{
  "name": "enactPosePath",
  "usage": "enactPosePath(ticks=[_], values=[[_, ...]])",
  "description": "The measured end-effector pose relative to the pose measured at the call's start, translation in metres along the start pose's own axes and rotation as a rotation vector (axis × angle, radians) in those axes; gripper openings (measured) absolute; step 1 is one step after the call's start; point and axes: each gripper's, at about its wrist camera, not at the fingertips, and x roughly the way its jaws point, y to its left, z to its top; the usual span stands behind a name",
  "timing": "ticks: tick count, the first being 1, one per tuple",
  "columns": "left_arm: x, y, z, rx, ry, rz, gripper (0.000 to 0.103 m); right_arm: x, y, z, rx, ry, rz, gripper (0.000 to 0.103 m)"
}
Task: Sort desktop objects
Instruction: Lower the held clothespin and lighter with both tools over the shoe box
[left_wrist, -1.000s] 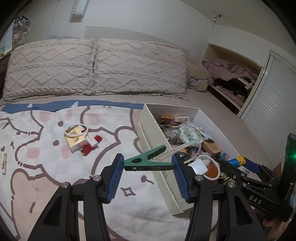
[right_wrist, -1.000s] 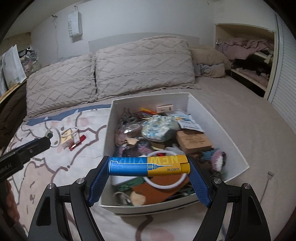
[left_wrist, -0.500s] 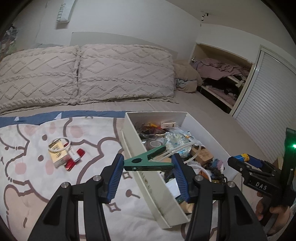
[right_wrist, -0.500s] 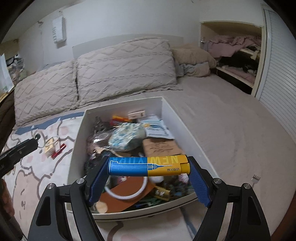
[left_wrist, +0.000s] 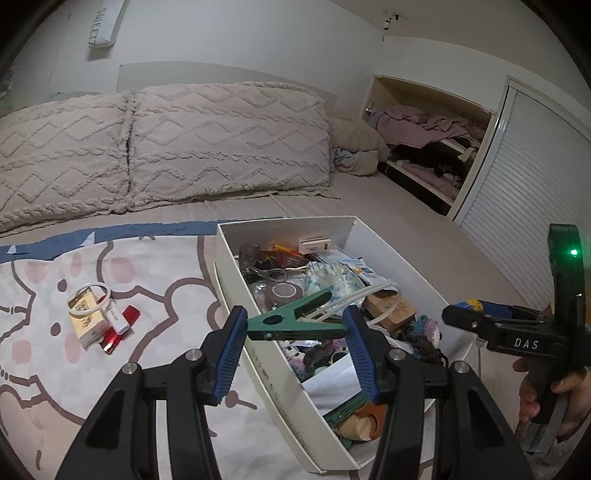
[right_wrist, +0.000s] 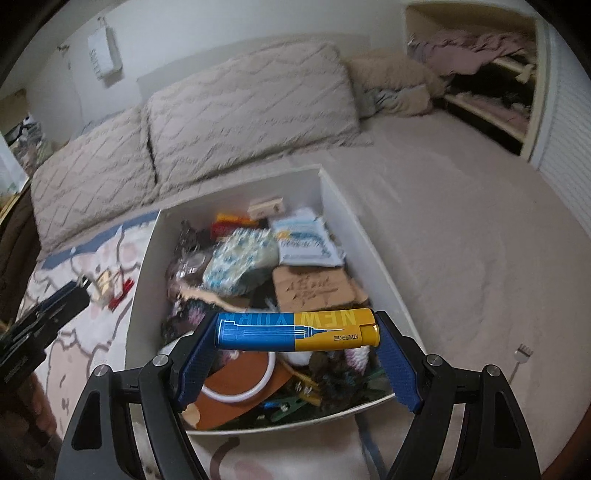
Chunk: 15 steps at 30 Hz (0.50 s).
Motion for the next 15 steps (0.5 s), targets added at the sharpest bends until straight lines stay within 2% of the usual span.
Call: enactPosePath(ticks=[15], values=[[0.016, -0.006, -0.007, -0.003, 0.037, -0.034, 0.053, 0.032, 0.004, -0.011, -0.1, 0.237, 0.029, 0.081]])
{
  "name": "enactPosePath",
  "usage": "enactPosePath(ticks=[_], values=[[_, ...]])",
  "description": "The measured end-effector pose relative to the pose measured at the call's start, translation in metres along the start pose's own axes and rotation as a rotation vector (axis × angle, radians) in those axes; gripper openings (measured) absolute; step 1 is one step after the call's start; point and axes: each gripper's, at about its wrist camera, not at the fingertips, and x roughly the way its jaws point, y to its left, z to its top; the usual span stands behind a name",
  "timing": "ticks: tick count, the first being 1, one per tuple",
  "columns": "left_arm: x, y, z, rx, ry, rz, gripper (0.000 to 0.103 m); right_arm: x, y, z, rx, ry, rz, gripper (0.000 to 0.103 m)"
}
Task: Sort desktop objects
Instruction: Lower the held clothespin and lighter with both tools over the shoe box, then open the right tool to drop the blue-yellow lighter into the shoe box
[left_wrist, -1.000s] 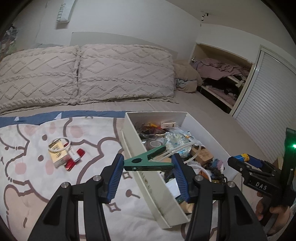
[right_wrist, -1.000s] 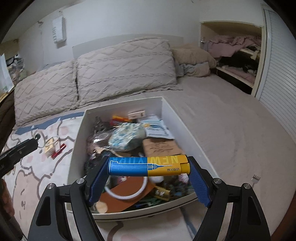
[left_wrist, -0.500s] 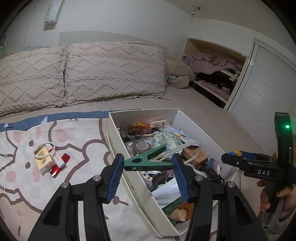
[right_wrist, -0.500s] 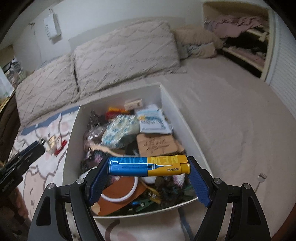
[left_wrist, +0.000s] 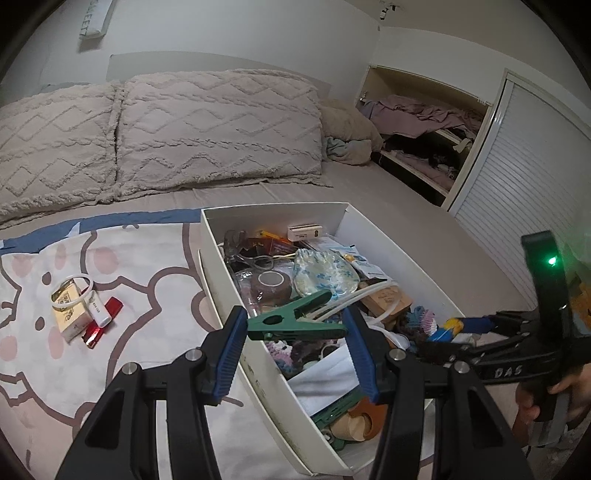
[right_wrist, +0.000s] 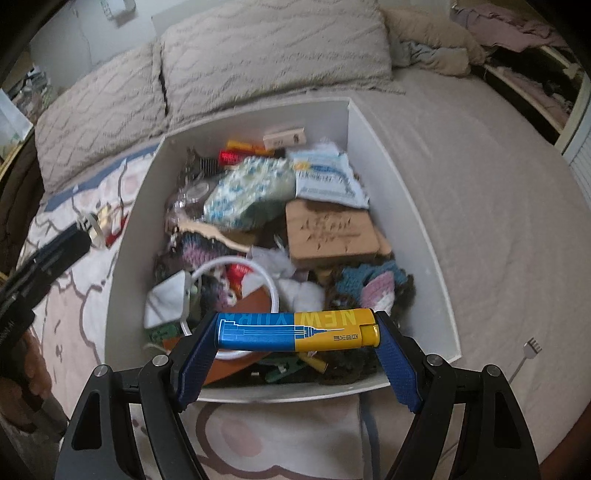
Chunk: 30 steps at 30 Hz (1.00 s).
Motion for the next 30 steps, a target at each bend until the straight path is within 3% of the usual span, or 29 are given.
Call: enactPosePath(ticks=[12, 17, 30], values=[[0.015, -0.004, 0.006, -0.003, 0.038, -0.064, 0.053, 0.01, 0.005, -0.005, -0.049, 0.07, 0.013, 0.081], [0.02, -0.005, 0.018, 0.029, 0.028, -0.056, 0.053, 0.015, 0.01, -0.01, -0.071, 0.104, 0.014, 0.081], [0.04, -0.003, 0.038, 0.079, 0.048, -0.05, 0.053, 0.011, 0.006, -0.009, -0.028, 0.086, 0.047, 0.082]])
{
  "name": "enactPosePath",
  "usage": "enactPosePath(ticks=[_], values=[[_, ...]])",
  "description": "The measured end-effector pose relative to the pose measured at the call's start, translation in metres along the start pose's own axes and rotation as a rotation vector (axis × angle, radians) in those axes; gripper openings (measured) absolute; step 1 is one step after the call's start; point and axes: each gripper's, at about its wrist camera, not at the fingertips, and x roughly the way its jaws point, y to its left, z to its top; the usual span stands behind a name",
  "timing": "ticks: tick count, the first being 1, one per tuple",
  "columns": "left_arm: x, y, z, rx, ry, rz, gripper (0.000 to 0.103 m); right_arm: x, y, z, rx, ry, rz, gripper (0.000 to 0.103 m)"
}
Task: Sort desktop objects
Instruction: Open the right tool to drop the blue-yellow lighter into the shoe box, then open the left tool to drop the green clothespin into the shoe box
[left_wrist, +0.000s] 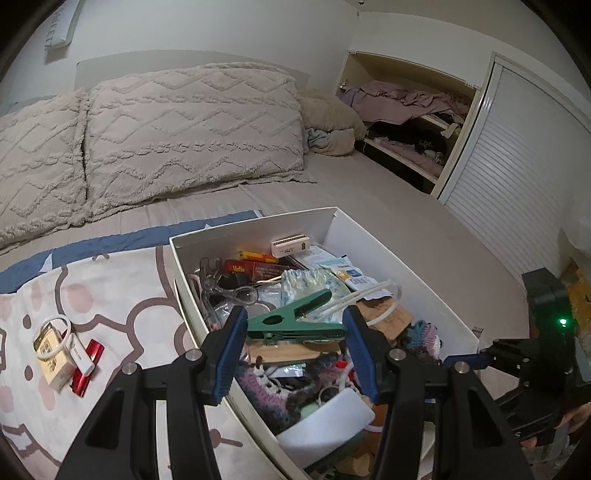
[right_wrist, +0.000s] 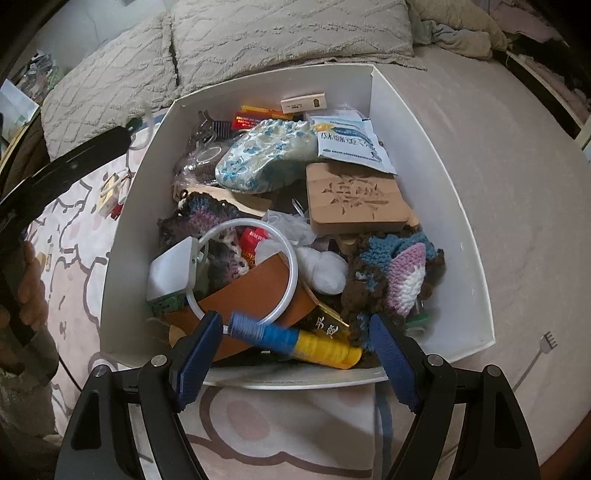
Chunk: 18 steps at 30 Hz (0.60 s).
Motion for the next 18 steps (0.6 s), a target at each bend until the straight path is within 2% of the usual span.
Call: enactPosePath(ticks=[4, 9, 18], values=[[0.001, -0.002, -0.003, 0.017, 0.028, -0.014, 0.053, -0.003, -0.001, 0.001, 0.009, -0.012, 0.01, 0.082], [0.001, -0.014, -0.018, 0.086, 0.085, -0.035, 0.053, -0.004, -0.008, 0.001, 0.041, -0.029, 0.018, 0.082], [-0.011, -0.028, -0.042, 0.132, 0.164, -0.107, 0.053, -0.004, -0.017, 0.001, 0.086, -0.055, -0.011, 0.082]])
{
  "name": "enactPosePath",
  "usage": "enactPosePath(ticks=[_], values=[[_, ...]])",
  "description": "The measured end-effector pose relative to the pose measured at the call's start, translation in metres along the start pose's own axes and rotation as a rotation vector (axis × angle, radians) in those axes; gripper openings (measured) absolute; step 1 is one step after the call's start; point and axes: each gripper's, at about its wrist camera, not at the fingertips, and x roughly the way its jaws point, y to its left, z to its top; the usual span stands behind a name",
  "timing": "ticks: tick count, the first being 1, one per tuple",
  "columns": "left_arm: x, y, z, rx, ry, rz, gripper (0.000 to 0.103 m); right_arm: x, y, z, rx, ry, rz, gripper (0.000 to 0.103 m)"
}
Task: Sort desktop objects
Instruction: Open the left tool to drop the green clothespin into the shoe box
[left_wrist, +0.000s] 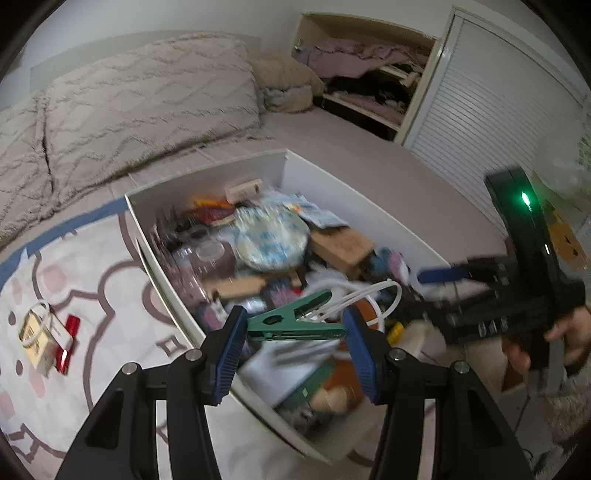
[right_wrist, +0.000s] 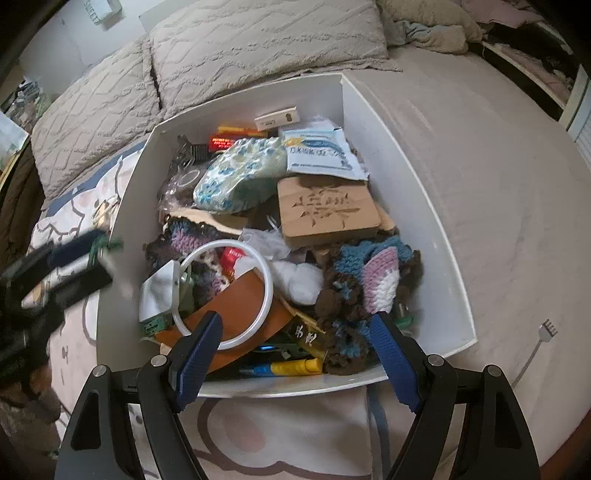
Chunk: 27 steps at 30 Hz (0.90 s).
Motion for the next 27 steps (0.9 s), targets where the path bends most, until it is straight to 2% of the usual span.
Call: enactPosePath(ticks=[4, 18, 27], values=[[-0.003, -0.006, -0.011, 0.029, 0.025, -0.005, 0.053, -0.002, -0.002, 0.002, 0.011, -0.007, 0.006, 0.082], [-0.008, -0.013, -0.024, 0.001, 0.065, -0.081, 0.053, -0.004, 0.005, 0.008, 0.018, -0.015, -0.001, 0.082], [-0.007, -0.01, -0.021, -0.034, 0.093, -0.062, 0.053, -0.005, 0.008, 0.011, 0.031, -0.018, -0.001, 0.082]])
